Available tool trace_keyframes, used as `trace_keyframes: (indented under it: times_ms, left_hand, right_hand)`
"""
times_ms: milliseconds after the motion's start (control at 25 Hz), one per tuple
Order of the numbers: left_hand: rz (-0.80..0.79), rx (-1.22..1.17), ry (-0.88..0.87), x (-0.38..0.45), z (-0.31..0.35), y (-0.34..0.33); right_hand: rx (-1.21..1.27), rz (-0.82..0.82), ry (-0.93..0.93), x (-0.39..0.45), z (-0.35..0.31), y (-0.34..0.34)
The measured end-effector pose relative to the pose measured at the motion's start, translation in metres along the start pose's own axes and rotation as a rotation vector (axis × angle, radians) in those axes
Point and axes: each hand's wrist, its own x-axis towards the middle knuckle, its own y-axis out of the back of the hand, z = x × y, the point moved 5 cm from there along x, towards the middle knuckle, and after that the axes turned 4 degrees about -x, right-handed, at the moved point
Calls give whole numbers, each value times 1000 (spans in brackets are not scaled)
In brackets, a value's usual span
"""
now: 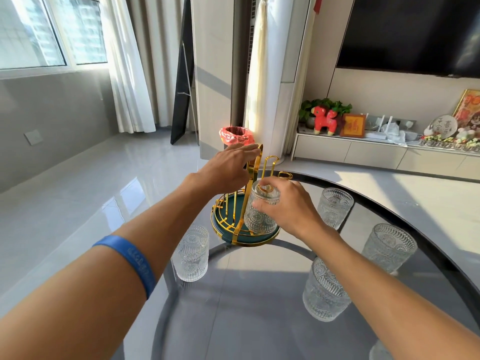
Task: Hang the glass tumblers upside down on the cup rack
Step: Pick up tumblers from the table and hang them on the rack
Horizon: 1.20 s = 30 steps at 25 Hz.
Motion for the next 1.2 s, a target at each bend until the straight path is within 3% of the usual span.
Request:
trace_keyframes:
  times_ms: [120, 200, 280, 360, 440, 520, 600, 720, 800, 1040, 1200]
  left_hand:
    - [217, -159, 168, -37, -11, 10]
    - [313, -184, 283, -87, -28, 1]
    - [178, -141, 396, -137, -41, -28]
    - [42, -101, 486, -167, -50, -55]
    - [16, -94, 527, -173, -57, -66]
    - [94, -113, 544, -172, -57, -64]
    - [214, -159, 497, -175, -50, -56]
    - [442, -305, 266, -179, -24, -26]
    - [548, -434, 106, -183, 4, -7]
    - [514, -460, -160, -164, 76, -1]
    - [407, -518, -168, -129, 75, 4]
  right_hand:
    - [-83, -69, -8, -7, -6, 3]
    - [-22, 48, -17, -23, -13, 10]
    - [132, 245, 11, -51, -27, 14]
    - [253, 325, 61, -84, -47, 5]
    - [357, 294, 59, -110, -60, -9]
    - [451, 196, -64, -130, -60, -22]
    - [604, 41, -311, -143, -50, -31]
    - [1007, -291, -700, -151, -44, -36]
    - [1271, -419, -789, -149, -51, -28]
    - [1444, -291, -755, -126, -49, 7]
    - [1280, -22, -624, -92, -17, 53]
